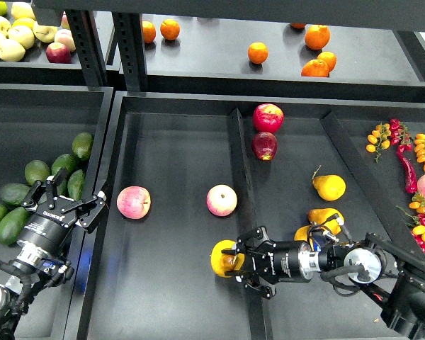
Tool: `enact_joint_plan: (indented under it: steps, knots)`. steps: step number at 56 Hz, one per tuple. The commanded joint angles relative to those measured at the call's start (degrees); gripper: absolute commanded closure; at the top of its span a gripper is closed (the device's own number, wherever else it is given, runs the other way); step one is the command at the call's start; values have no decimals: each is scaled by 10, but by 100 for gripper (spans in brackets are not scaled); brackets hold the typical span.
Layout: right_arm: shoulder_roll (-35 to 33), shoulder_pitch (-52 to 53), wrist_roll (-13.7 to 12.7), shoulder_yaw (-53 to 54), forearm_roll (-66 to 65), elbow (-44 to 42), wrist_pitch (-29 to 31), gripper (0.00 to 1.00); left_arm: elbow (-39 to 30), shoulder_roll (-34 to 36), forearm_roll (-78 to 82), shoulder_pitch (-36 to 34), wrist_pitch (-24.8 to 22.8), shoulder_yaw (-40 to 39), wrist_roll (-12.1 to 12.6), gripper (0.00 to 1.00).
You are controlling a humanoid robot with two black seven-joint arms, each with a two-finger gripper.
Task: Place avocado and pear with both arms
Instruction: 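Carry the pear with the right gripper into the bin of yellow pears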
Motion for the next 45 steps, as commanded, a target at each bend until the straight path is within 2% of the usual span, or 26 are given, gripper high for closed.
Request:
enact_joint_plan:
  steps: [1,18,30,45]
  knots:
    - [-34,0,0,32,1,7,3,79,0,0,0,0,0,0,0,1]
    - [-134,-53,0,51,-1,28,24,79,5,0,0,0,0,2,0,1]
    - [-137,-91,0,70,-6,-3,30,78,7,0,0,1,0,2,0,1]
    - [-120,-108,0,70,-10,-81,49,77,7,0,0,18,0,4,0,1]
